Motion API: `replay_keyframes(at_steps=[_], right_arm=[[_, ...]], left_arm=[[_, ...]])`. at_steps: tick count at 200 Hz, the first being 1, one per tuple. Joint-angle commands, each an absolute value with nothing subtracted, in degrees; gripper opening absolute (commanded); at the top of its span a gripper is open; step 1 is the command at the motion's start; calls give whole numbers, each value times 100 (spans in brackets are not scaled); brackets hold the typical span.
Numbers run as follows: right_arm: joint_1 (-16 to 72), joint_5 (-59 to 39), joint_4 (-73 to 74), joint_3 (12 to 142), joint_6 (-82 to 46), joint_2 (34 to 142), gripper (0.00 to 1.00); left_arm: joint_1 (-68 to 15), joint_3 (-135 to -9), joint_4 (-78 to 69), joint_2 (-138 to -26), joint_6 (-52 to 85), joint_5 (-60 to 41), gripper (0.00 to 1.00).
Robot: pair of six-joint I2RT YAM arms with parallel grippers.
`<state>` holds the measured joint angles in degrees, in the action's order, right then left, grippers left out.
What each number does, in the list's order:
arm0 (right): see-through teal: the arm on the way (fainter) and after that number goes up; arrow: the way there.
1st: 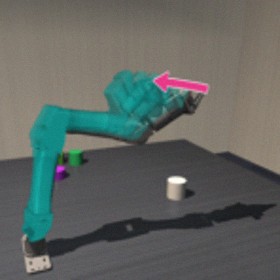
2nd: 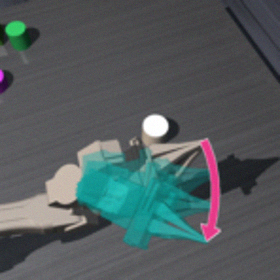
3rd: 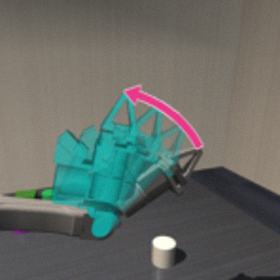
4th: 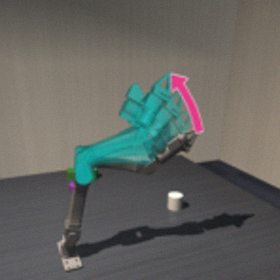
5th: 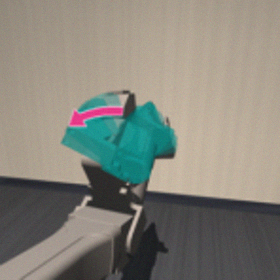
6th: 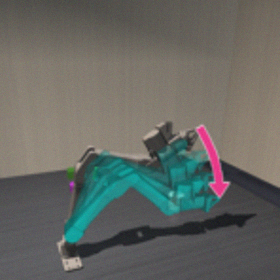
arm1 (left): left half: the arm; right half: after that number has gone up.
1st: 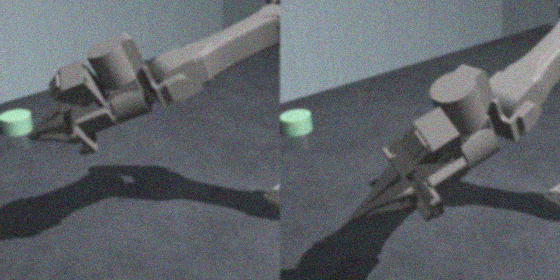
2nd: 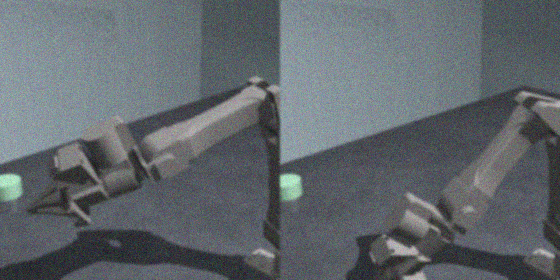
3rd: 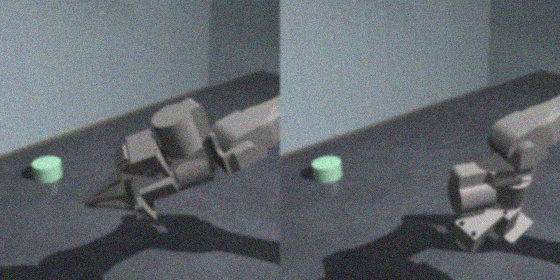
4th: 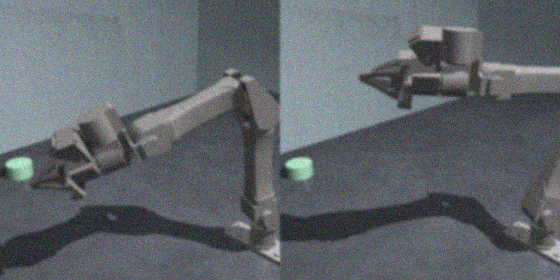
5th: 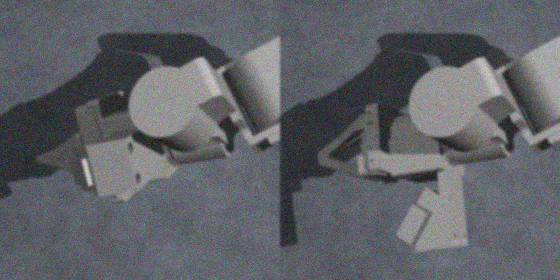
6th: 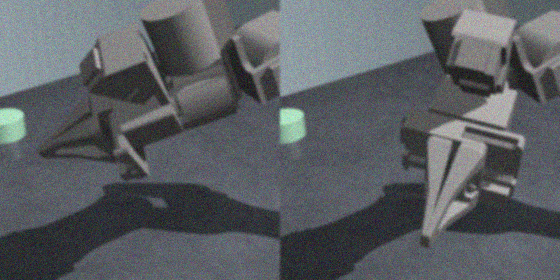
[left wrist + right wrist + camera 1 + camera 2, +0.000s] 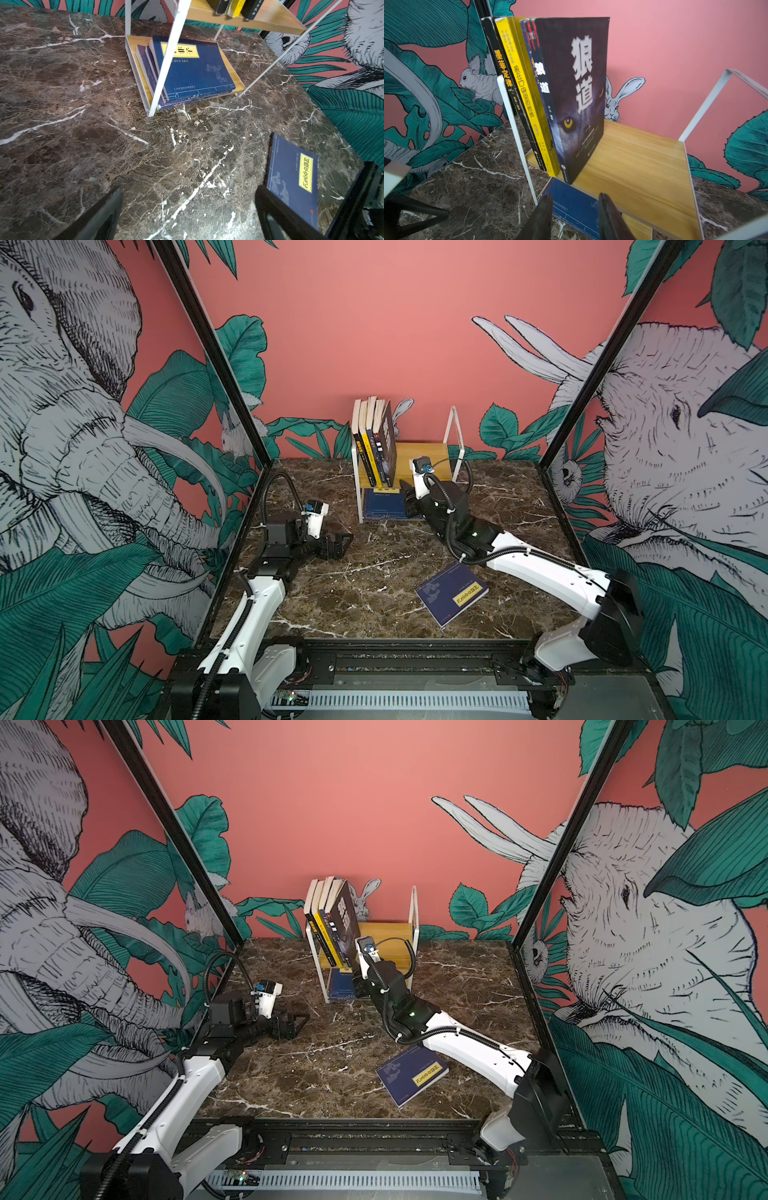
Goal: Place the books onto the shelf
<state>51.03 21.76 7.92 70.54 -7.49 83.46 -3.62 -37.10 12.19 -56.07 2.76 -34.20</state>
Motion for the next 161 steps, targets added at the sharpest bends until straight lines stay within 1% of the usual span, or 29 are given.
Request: replay_keyframes(at_steps=[1, 21, 44, 64, 94, 123, 161], right_arm=[[5133, 2565, 335, 6651, -918, 7839, 41], [5117, 2856, -228, 6243, -1254, 7345, 49], [5076, 2938, -823, 5668, -1690, 6748, 57], [5024, 3110, -1499, 5243, -2365, 6229, 65], [4992, 2971, -2167, 4445, -3345, 5417, 76], [4988, 2949, -3098, 3964, -4212, 4762, 79], [4992, 2850, -4152, 3452, -5483, 4237, 78]], left_arm=[[-369, -3529, 1058, -5624, 332, -3963, 99], [-378, -3512, 981, -5713, 537, -4335, 99], [-461, -3361, 701, -5802, 701, -4596, 99], [-577, -3379, 720, -5960, 805, -4667, 98], [-966, -3379, 665, -6264, 815, -4663, 98], [-1368, -3537, 814, -6683, 808, -4564, 97], [-1835, -3650, 948, -7141, 703, -4408, 94]])
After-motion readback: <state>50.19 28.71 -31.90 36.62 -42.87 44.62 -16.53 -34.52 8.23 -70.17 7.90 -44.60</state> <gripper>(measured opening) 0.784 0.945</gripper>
